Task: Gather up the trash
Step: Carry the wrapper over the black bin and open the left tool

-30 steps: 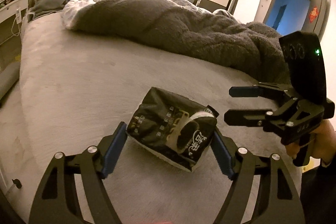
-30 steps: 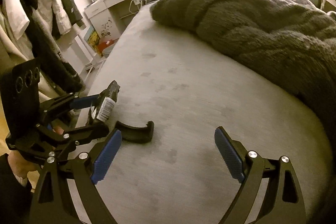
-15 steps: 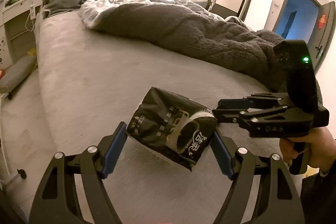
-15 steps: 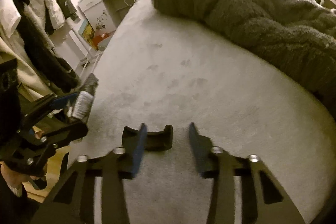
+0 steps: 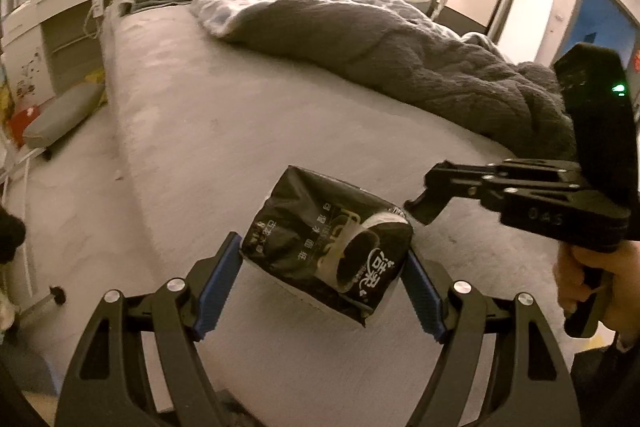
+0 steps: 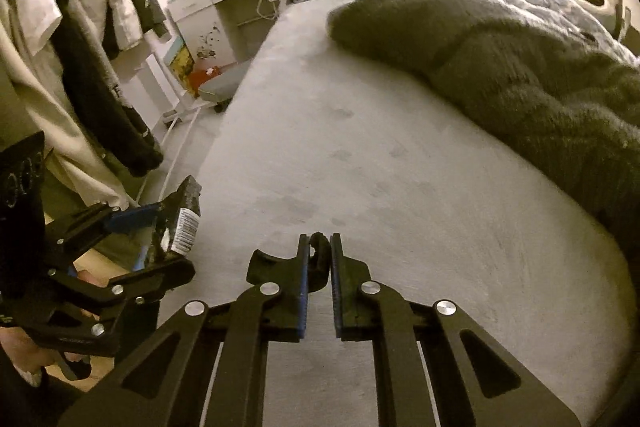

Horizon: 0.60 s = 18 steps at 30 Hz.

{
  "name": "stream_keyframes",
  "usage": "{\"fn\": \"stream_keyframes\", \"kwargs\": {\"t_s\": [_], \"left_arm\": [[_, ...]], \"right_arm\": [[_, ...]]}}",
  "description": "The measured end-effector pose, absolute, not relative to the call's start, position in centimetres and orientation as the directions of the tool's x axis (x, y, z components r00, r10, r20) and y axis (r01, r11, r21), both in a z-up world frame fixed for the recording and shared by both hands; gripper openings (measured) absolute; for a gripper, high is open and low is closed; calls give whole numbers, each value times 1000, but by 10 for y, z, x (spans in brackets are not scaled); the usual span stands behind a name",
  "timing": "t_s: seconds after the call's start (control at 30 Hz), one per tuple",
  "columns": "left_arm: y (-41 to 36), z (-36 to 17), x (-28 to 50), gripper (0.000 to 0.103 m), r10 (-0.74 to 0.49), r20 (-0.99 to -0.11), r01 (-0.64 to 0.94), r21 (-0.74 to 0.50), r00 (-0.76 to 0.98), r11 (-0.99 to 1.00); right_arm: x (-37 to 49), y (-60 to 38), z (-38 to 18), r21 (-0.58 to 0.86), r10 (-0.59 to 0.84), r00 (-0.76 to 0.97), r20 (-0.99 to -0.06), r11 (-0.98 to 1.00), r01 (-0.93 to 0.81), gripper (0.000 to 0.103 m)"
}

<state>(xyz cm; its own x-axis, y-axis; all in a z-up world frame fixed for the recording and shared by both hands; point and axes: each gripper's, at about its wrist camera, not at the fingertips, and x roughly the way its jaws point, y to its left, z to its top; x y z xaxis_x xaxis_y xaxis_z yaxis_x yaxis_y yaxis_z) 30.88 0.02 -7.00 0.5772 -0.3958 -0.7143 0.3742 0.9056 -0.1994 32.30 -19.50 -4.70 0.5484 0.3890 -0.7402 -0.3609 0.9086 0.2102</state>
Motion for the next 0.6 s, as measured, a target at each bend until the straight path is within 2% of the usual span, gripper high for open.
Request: {"fn": "stream_keyframes", "kwargs": {"t_s": [0.6], "left_arm": [[50,-59,255,79,-256,-742,215,-153,619,965]], "right_arm": [[290,-127,-6,203,501,561,-659,836,-509,10]]}}
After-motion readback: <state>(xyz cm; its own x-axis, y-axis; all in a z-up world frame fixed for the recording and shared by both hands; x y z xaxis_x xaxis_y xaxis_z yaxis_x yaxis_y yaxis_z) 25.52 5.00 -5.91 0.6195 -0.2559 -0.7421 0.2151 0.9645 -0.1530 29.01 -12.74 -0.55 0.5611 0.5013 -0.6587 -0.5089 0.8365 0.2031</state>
